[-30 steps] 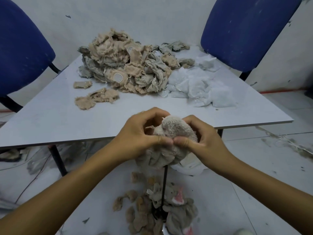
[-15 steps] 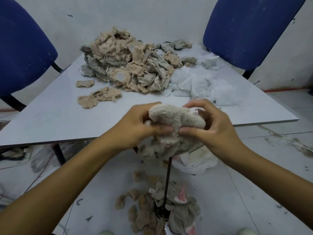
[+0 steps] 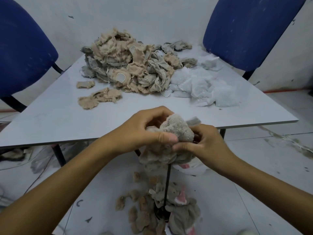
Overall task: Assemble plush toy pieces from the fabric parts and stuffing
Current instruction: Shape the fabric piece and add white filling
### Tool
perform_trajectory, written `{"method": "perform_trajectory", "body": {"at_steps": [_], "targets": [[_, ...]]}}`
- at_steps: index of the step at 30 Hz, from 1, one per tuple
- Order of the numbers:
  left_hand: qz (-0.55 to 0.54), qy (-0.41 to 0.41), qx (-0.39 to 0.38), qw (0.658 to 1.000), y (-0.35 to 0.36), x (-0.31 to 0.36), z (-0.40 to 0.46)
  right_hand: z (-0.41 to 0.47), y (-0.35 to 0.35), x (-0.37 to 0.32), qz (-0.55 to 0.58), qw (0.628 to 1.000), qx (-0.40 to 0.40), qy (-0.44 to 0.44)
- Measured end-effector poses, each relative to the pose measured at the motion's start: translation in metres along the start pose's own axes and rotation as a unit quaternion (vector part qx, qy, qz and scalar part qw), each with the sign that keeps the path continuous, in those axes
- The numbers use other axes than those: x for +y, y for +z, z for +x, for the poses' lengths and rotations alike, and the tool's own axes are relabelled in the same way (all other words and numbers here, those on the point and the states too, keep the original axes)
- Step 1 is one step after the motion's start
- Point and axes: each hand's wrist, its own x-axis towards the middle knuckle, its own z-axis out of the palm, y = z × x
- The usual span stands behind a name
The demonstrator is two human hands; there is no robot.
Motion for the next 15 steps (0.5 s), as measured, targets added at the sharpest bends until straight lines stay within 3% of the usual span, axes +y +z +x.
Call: {"method": "perform_trajectory", "body": {"at_steps": [4, 6, 10, 13, 15], "targets": [[0.027, 0.055, 0.075, 0.995, 0.003, 0.007, 0.001, 0.003, -0.002, -0.004, -0.004, 0.997, 0.037, -0.061], [0.043, 0.056, 0.092, 0.993, 0.005, 0.004, 0.002, 0.005, -0.005, -0.002, -0.021, 0.999, -0.018, -0.030], [0.150, 0.060, 0.049, 0.986, 0.016, -0.001, 0.004, 0.005, -0.002, 0.014, -0.071, 0.989, -0.129, 0.021], [0.074, 0.074, 0.087, 0.991, 0.011, -0.002, 0.004, 0.006, -0.004, 0.019, -0.043, 0.980, -0.191, 0.026], [-0.049, 0.067, 0.125, 0.989, 0.003, 0.001, 0.002, 0.009, -0.009, 0.015, -0.031, 0.984, -0.177, -0.008]]}}
